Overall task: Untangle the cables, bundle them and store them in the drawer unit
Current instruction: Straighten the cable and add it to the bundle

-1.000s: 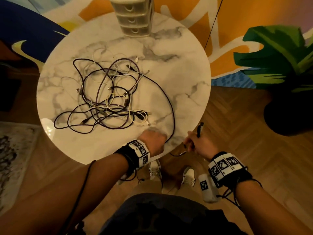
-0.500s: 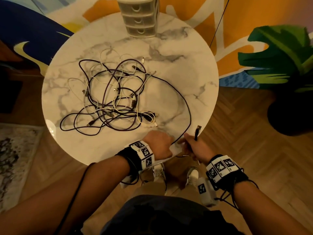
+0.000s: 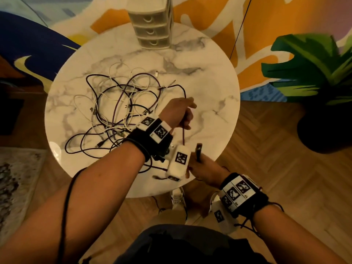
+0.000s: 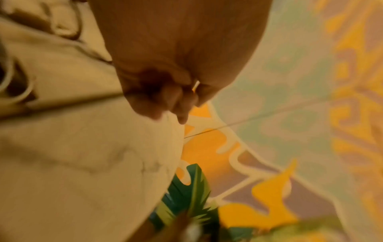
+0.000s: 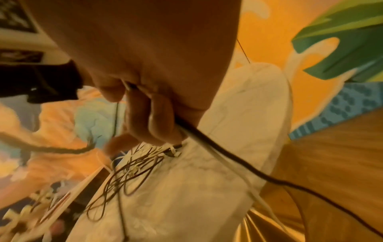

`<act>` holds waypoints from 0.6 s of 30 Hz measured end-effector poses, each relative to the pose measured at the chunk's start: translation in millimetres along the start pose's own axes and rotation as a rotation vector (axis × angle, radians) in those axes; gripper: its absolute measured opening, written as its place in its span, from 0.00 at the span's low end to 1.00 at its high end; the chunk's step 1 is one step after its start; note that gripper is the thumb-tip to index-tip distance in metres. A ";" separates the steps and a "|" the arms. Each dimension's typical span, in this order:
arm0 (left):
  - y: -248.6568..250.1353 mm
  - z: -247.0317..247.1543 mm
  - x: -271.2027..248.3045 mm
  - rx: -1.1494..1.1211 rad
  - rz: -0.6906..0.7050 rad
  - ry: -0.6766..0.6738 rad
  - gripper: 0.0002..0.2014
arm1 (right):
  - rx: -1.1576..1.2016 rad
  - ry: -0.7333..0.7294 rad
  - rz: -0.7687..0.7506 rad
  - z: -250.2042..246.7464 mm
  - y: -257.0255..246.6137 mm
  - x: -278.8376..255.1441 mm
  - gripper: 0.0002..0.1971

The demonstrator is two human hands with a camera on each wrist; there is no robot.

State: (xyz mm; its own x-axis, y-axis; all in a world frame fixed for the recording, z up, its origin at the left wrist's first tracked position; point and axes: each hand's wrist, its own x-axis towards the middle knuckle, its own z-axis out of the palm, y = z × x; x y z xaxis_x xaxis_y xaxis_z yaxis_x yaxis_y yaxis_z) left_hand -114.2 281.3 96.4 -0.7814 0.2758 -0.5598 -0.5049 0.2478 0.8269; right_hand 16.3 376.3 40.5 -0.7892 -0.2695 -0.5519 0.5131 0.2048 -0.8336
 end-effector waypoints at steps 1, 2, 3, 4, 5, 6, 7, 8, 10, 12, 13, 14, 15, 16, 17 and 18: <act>1.4 1.1 0.2 0.150 0.029 0.047 0.13 | 0.081 -0.005 0.045 -0.1 -1.1 -0.3 0.18; 0.1 2.2 -1.8 0.343 0.062 0.074 0.14 | 0.188 0.019 0.044 -4.4 -1.3 1.0 0.17; -2.8 3.8 -7.4 0.558 0.106 0.068 0.15 | 0.286 0.067 0.015 -12.3 0.0 4.6 0.16; -9.6 6.6 -15.3 0.763 0.156 0.011 0.15 | 0.396 0.126 0.003 -21.9 0.3 8.7 0.17; -18.6 10.3 -23.9 0.947 0.195 -0.071 0.15 | 0.525 0.176 0.019 -33.7 0.8 14.2 0.19; -29.4 14.1 -34.2 1.102 0.220 -0.152 0.14 | 0.640 0.195 0.042 -44.4 1.8 20.4 0.21; -41.2 17.1 -42.9 1.225 0.238 -0.215 0.15 | 0.727 0.187 0.055 -54.2 0.2 25.5 0.22; -51.9 19.8 -49.9 1.316 0.256 -0.250 0.16 | 0.775 0.182 0.055 -62.6 -2.6 29.2 0.23; -71.3 21.3 -56.0 1.428 0.296 -0.274 0.18 | 0.794 0.236 0.047 -77.6 -9.7 33.5 0.22; -84.2 18.5 -57.3 1.490 0.334 -0.284 0.19 | 0.747 0.355 0.044 -88.3 -16.9 35.2 0.21; -87.9 17.1 -57.0 1.504 0.350 -0.298 0.19 | 0.712 0.405 0.037 -94.1 -18.9 34.3 0.20; -90.1 14.6 -56.3 1.515 0.363 -0.318 0.19 | 0.676 0.446 0.026 -98.8 -21.1 33.7 0.19; -92.7 13.7 -54.9 1.520 0.386 -0.341 0.18 | 0.653 0.484 0.015 -105.0 -22.1 31.2 0.19; -95.3 10.9 -53.7 1.524 0.410 -0.354 0.18 | 0.635 0.507 0.001 -109.2 -23.8 29.5 0.19; -97.5 8.4 -52.0 1.528 0.435 -0.365 0.18 | 0.620 0.520 -0.014 -113.4 -25.4 28.2 0.19; -98.7 7.7 -50.0 1.545 0.447 -0.378 0.19 | 0.601 0.523 -0.030 -117.0 -27.3 25.9 0.19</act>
State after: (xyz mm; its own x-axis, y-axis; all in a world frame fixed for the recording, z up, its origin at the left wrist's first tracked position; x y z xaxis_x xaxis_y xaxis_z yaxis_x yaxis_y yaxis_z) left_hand -22.5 250.2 42.3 -0.5112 0.7134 -0.4794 0.7207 0.6597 0.2131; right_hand -57.6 473.8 51.8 -0.7849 0.2406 -0.5710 0.4659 -0.3784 -0.7999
